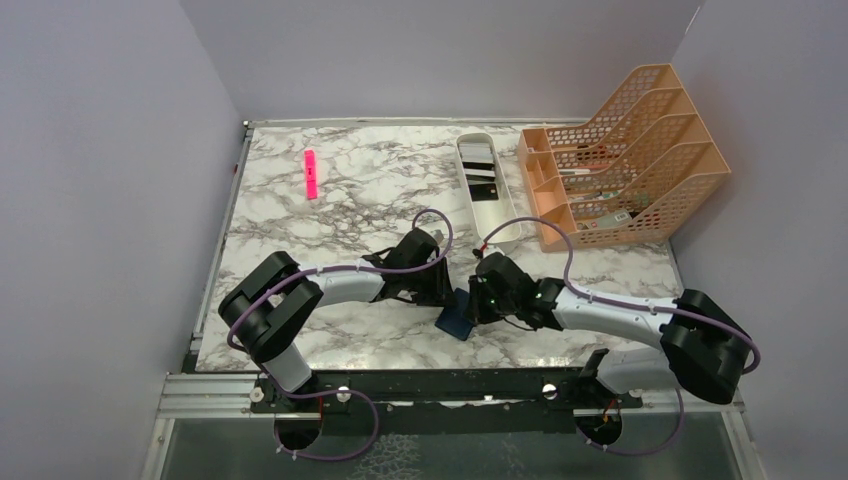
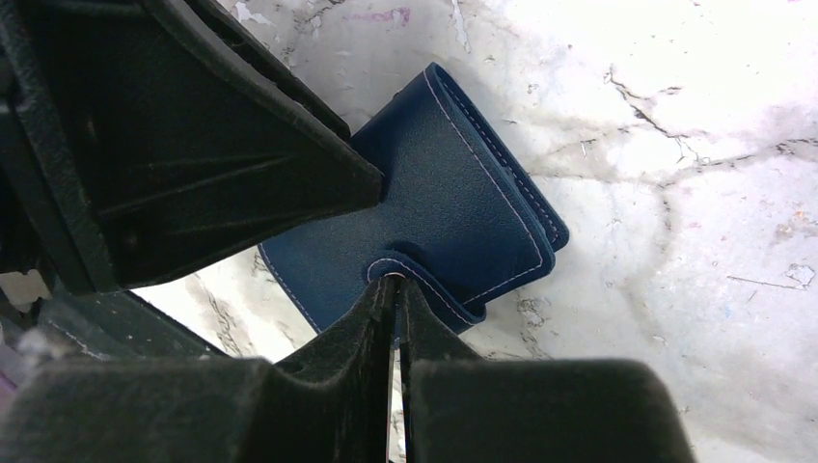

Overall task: Put the credit cards into the card holder
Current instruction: Close the card holder at the center of the board.

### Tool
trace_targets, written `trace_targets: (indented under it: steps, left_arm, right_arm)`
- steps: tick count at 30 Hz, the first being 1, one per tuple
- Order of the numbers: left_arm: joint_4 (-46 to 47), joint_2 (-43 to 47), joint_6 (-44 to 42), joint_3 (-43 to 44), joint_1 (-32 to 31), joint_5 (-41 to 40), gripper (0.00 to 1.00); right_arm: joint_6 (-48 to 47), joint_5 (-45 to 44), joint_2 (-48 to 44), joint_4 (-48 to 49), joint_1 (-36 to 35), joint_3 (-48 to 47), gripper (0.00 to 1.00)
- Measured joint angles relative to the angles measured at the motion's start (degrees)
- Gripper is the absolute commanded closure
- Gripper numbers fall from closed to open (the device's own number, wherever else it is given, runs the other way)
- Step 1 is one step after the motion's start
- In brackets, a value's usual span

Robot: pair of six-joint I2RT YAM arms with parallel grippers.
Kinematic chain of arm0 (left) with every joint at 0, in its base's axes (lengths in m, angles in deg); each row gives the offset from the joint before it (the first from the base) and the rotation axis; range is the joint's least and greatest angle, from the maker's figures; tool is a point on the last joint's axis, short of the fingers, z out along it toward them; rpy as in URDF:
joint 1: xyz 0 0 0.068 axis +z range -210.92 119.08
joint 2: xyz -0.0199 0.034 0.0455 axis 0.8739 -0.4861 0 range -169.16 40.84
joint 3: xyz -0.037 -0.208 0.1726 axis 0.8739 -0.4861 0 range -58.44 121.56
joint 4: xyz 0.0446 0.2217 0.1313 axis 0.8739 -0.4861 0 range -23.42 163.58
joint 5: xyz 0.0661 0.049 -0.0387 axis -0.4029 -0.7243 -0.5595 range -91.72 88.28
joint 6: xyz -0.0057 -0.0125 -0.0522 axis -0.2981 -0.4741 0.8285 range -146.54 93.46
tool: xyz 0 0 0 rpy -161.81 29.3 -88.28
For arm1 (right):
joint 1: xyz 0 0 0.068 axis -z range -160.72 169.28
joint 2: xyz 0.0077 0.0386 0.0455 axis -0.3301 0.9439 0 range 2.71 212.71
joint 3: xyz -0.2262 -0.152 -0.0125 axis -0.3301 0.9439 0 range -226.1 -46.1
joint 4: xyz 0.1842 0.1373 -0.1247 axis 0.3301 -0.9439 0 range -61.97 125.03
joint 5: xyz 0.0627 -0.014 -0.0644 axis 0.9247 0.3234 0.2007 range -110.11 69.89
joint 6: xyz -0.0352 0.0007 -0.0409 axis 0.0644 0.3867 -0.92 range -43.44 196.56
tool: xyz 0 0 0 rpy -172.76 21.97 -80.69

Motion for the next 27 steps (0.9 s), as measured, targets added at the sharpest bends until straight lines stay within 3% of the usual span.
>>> trace_targets:
  steps: [12,27]
  left_arm:
    - [0.4,0.5,0.3,-0.6,0.0,-0.1,0.61]
    - [2.6,2.4,0.9,-3.4,0.1,-0.4,0.61]
  right_arm:
    - [0.8,-1.2,1.0,-0.8,0.0,-0.5,0.93]
    - [4.1,-2.1,9.2,-7.1,0.0,-8.2,0.93]
